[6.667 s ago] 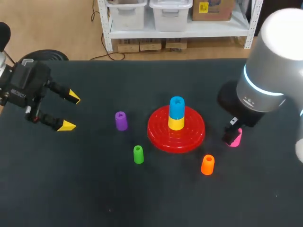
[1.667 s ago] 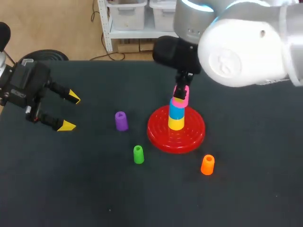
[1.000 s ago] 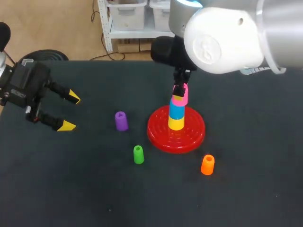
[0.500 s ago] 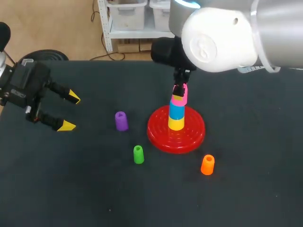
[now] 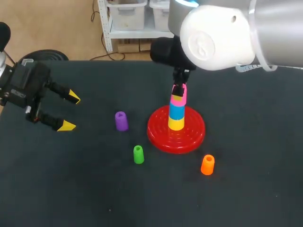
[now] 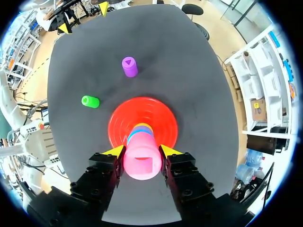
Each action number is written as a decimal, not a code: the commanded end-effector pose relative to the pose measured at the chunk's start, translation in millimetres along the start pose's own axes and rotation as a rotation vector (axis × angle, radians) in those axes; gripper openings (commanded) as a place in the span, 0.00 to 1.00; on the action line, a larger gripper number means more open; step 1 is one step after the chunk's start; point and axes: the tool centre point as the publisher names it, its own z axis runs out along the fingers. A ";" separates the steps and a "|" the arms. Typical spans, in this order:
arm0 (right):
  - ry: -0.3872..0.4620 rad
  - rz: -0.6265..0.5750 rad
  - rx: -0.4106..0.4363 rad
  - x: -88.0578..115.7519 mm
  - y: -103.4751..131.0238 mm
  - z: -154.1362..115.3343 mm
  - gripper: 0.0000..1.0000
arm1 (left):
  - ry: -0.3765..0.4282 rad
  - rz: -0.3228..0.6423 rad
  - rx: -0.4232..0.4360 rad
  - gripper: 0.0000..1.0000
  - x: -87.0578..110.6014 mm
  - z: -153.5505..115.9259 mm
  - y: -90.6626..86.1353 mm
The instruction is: Pick up and stack the cylinders on the red base in this order: pink,purple,orange,green
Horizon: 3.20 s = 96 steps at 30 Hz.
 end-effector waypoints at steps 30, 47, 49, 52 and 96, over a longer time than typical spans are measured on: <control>0.004 -0.018 0.004 3.4 12.3 -2.5 0.00 | -0.002 0.001 -0.001 1.00 0.9 0.8 0.2; 0.021 -0.025 0.006 1.9 13.1 2.4 0.00 | -0.002 0.001 -0.001 1.00 0.9 0.8 0.2; 0.024 -0.025 0.002 1.3 13.0 4.6 0.00 | -0.002 0.001 -0.001 1.00 0.9 0.8 0.2; 0.026 -0.026 -0.004 0.9 12.9 7.4 0.00 | -0.002 0.001 -0.001 1.00 0.9 0.8 0.2; -0.013 0.023 -0.017 8.0 7.9 20.2 0.00 | -0.002 0.001 -0.001 1.00 0.9 0.8 0.2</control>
